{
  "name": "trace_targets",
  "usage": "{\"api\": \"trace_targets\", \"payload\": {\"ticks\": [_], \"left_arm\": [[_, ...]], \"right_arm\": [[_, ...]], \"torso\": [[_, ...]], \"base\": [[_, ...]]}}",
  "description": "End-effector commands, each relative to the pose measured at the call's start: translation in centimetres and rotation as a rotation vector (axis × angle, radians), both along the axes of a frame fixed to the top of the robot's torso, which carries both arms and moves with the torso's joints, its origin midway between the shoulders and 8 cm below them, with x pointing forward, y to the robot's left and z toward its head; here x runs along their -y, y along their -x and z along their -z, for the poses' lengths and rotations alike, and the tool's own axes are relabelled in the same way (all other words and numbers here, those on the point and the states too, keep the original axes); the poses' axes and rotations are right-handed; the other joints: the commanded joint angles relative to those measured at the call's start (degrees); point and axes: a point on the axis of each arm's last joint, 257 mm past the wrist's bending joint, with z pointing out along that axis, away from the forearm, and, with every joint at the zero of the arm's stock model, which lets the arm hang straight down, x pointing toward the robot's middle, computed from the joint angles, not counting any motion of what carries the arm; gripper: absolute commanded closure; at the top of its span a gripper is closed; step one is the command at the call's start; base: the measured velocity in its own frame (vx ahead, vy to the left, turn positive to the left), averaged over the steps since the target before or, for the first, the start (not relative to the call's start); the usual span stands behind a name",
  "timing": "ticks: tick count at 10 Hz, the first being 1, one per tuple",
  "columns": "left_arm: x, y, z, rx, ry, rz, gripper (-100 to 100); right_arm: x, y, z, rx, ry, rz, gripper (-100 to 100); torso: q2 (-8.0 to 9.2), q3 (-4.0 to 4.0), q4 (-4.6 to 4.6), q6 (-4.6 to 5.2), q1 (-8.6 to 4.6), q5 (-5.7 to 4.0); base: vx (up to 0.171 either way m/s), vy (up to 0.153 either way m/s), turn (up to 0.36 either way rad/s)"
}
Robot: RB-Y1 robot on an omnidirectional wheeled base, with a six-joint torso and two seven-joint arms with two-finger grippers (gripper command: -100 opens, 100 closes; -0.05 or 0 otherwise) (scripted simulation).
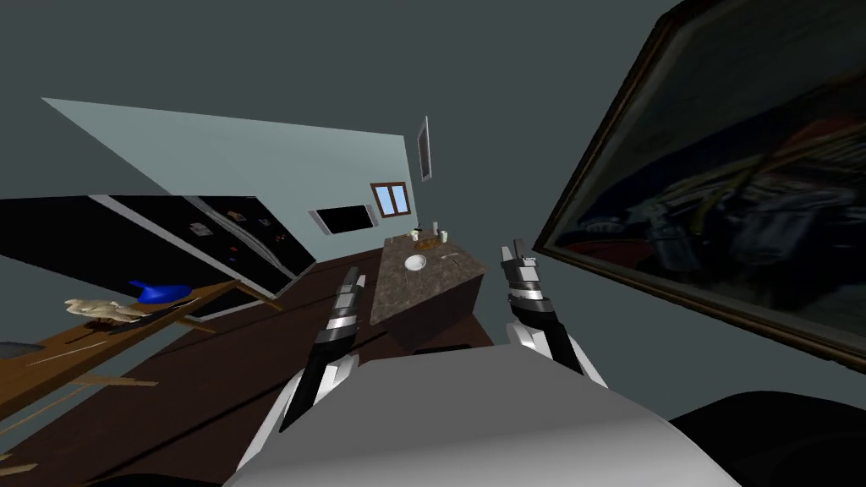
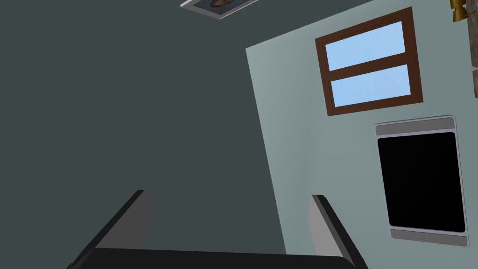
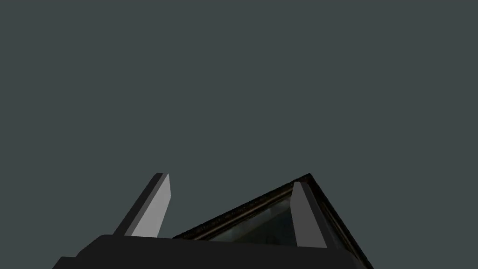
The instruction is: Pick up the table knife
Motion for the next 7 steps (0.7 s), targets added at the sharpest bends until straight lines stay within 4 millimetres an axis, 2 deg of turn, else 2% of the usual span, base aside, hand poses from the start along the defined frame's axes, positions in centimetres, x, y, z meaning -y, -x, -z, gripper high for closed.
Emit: {"api": "trace_targets", "payload": {"ticks": [1, 5, 6, 7], "left_arm": [[-1.1, -0.1, 1.5, -0.064, -0.023, -0.007, -100], [-3.9, 0.4, 5.7, -0.248, -0.075, -0.026, -100], [-3.9, 0.3, 5.8, -0.252, -0.078, -0.025, -100], [-4.7, 0.5, 6.9, -0.306, -0.09, -0.03, -100]], "right_arm": [[0.0, 0.0, 0.0, 0.0, 0.0, 0.0, 0], [0.0, 0.0, 0.0, 0.0, 0.0, 0.0, 0], [0.0, 0.0, 0.0, 0.0, 0.0, 0.0, 0], [0.0, 0.0, 0.0, 0.0, 0.0, 0.0, 0]], "torso": [[0.0, 0.0, 0.0, 0.0, 0.0, 0.0], [0.03, 0.02, 0.01, -0.01, -0.01, 0.0], [0.0, 0.01, 0.01, 0.0, -0.01, 0.0], [-0.08, -0.04, -0.01, -0.05, -0.03, 0.0]], "base": [[-0.073, 0.051, -0.321], [-0.071, 0.04, -0.317], [-0.043, 0.029, -0.116], [-0.04, 0.011, -0.203]]}}
